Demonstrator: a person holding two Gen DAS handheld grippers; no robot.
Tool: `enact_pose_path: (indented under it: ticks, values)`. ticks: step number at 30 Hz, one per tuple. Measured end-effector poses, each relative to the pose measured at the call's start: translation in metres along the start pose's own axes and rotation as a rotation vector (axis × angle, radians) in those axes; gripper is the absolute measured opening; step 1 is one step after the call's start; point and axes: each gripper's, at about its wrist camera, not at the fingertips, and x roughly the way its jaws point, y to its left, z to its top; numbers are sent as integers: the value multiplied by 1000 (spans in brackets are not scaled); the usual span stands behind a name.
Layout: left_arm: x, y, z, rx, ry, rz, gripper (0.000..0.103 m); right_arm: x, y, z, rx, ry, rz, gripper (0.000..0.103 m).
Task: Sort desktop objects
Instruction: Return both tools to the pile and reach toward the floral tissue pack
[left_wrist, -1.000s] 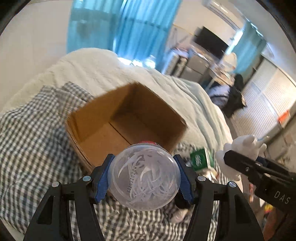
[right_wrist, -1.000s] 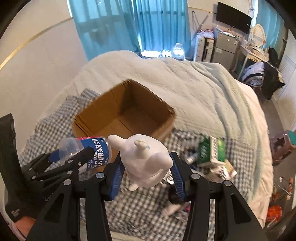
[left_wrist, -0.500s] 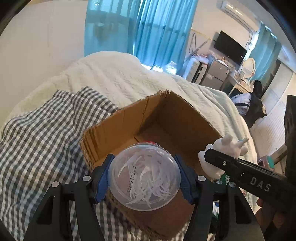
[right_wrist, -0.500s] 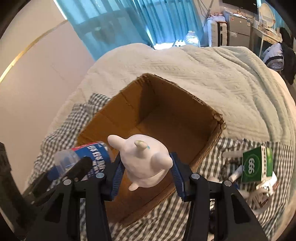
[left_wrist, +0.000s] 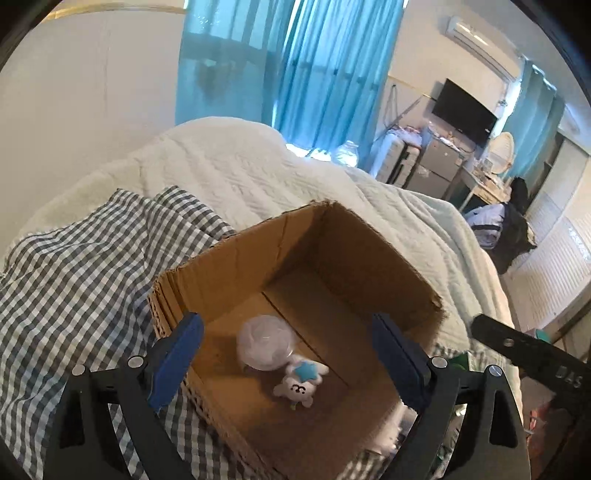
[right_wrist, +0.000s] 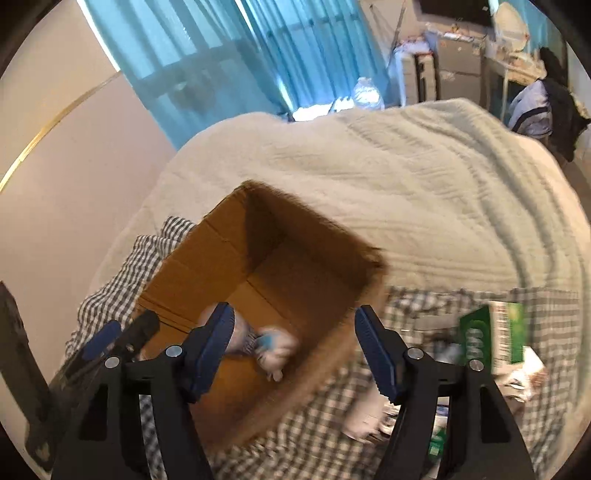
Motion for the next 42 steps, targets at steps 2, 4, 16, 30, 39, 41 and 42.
enact_pose_path:
  ticks: [2, 4, 16, 30, 39, 41, 42]
  values:
    - [-15, -9, -6, 25, -19, -12, 96, -26, -15, -10, 7, -28, -21, 68]
    - [-28, -22, -14, 64, -26, -9, 96, -51, -33, -24, -8, -64, -72, 68]
    - [-17, -92, -137, 270, 78, -123, 97, -55, -149, -162, 137, 32, -212, 70]
    - [29, -101, -240, 388, 277, -162, 97, -6, -162, -222, 114, 187, -166, 70]
    - [40, -119, -256, 422, 291, -180, 97, -2, -171, -226, 186, 187, -162, 70]
    - [46, -123, -258, 408, 306, -201, 97, 0, -170, -226, 176, 192, -152, 70]
    - [49, -126, -260, 408, 318, -214, 97, 0, -170, -226, 174, 192, -152, 70]
